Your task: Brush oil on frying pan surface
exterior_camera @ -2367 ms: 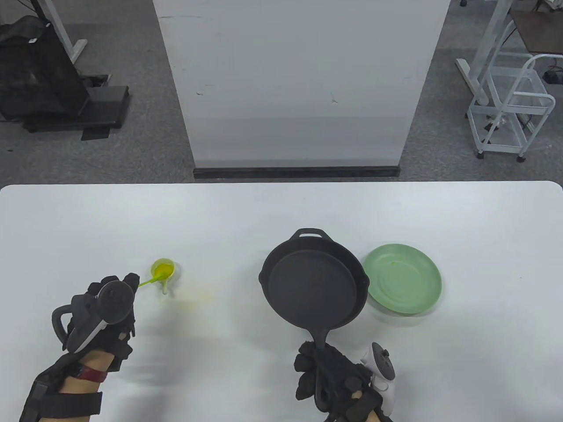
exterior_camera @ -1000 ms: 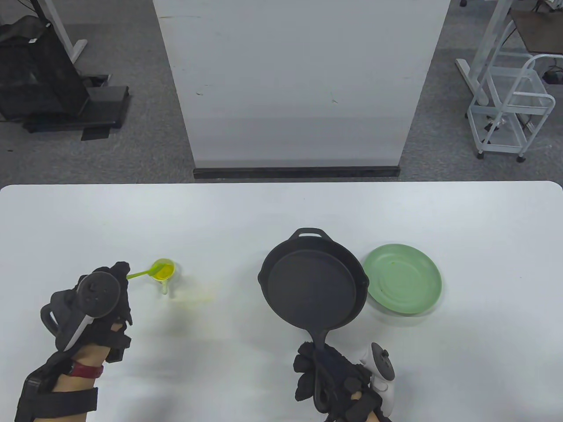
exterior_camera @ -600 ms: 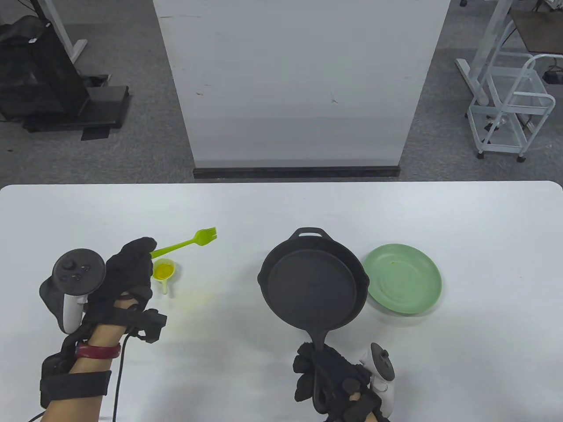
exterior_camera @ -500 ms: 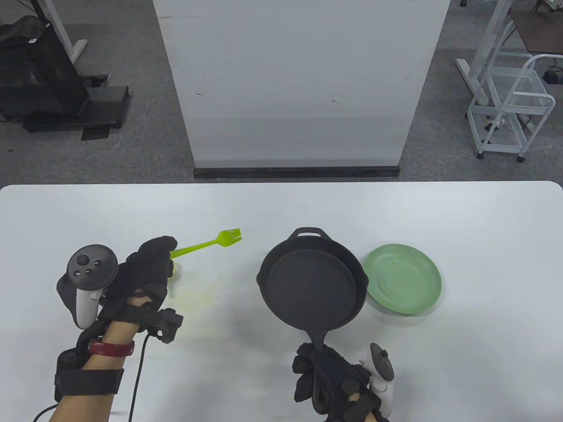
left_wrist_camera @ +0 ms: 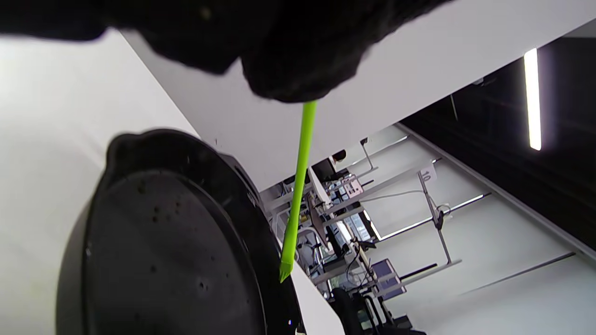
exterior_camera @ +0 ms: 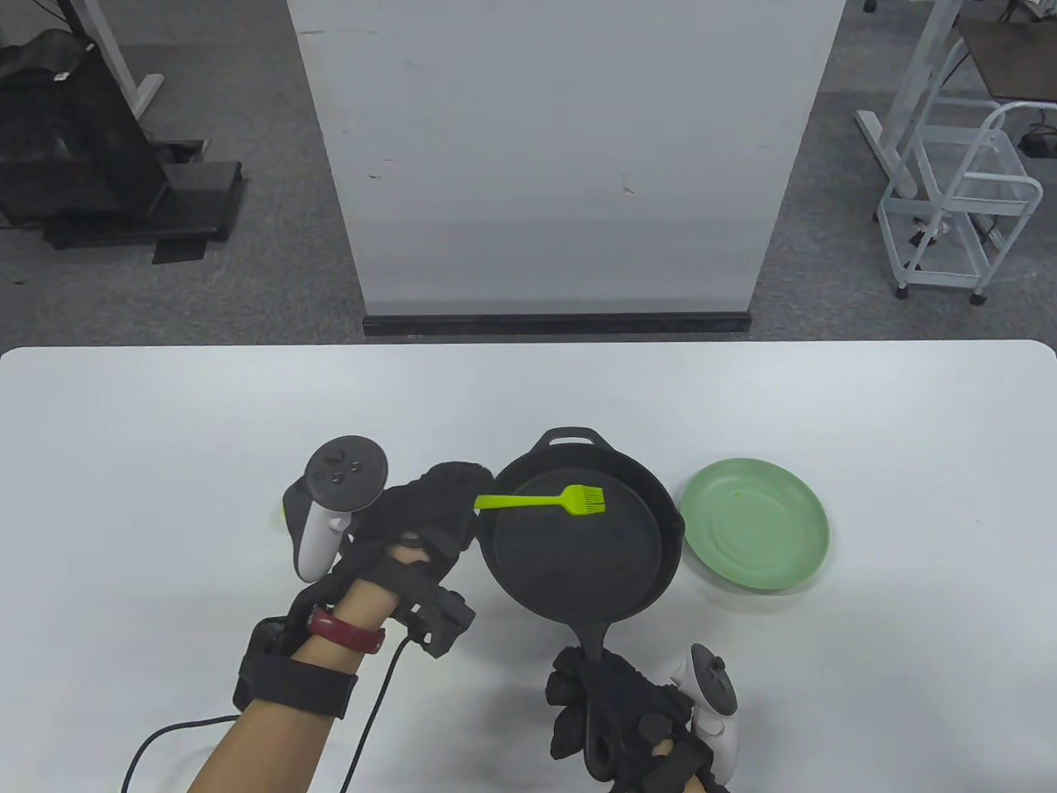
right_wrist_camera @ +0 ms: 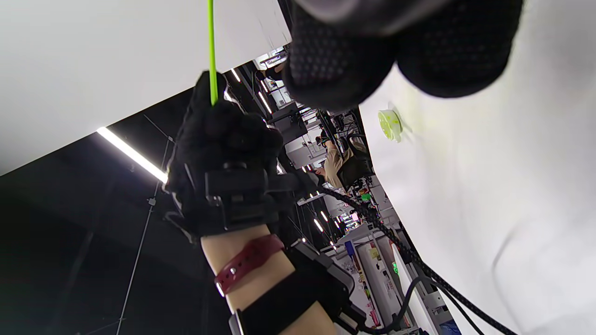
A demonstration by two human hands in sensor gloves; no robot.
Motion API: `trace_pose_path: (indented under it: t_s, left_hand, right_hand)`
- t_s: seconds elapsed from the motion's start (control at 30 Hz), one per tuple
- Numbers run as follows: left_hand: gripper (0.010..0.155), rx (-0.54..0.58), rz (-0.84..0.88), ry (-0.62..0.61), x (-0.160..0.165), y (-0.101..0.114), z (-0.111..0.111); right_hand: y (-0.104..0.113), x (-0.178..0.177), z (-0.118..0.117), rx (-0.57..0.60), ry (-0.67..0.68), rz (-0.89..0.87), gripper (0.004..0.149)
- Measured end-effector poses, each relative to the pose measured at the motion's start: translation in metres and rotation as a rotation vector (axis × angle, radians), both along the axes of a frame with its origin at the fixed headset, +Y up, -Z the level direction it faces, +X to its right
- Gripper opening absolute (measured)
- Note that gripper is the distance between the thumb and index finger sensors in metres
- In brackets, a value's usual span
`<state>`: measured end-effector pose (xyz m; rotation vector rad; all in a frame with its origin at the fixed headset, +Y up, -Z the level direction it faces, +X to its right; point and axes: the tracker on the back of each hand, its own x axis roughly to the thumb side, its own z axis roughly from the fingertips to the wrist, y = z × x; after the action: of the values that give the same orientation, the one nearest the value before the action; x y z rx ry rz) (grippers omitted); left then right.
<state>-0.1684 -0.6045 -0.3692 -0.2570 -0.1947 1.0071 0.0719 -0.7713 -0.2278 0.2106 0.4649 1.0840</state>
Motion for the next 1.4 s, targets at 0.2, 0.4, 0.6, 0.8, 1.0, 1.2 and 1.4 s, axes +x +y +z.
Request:
trace_pose_path:
  t_s: [0.2, 0.4, 0.6, 0.8, 1.0, 1.2, 1.4]
  left_hand:
    - [0.046, -0.055, -0.015, -0.062, 0.032, -0.012, -0.006]
    - [0.046, -0.079, -0.099, -0.081, 0.053, -0.02, -0.008]
    - [0.046, -0.049, -0.203, -0.084, 0.058, -0.017, -0.007]
    - [0.045, -0.067, -0.237, -0.08, 0.039, -0.013, -0.006]
    - [0.045, -0.088, -0.27, -0.055, 0.011, -0.007, -0.005]
    - [0.045, -0.07, -0.338, -0.023, -0.011, 0.006, -0.003]
    - [0.045, -0.017, -0.41, 0.011, -0.021, 0.017, 0.0]
  right_hand:
    - [0.0, -0.001, 0.0, 0.004, 0.004, 0.004, 0.057]
    - [0.001, -0.002, 0.0, 0.008, 0.015, 0.019, 0.057]
    - [0.002, -0.002, 0.0, 0.016, 0.01, 0.034, 0.057]
    - [0.003, -0.003, 0.0, 0.033, 0.029, 0.022, 0.058]
    - [0.003, -0.003, 0.0, 0.028, 0.027, 0.022, 0.058]
    - [0.003, -0.003, 0.001, 0.019, 0.023, 0.021, 0.058]
    - [0.004, -0.003, 0.001, 0.013, 0.015, 0.021, 0.058]
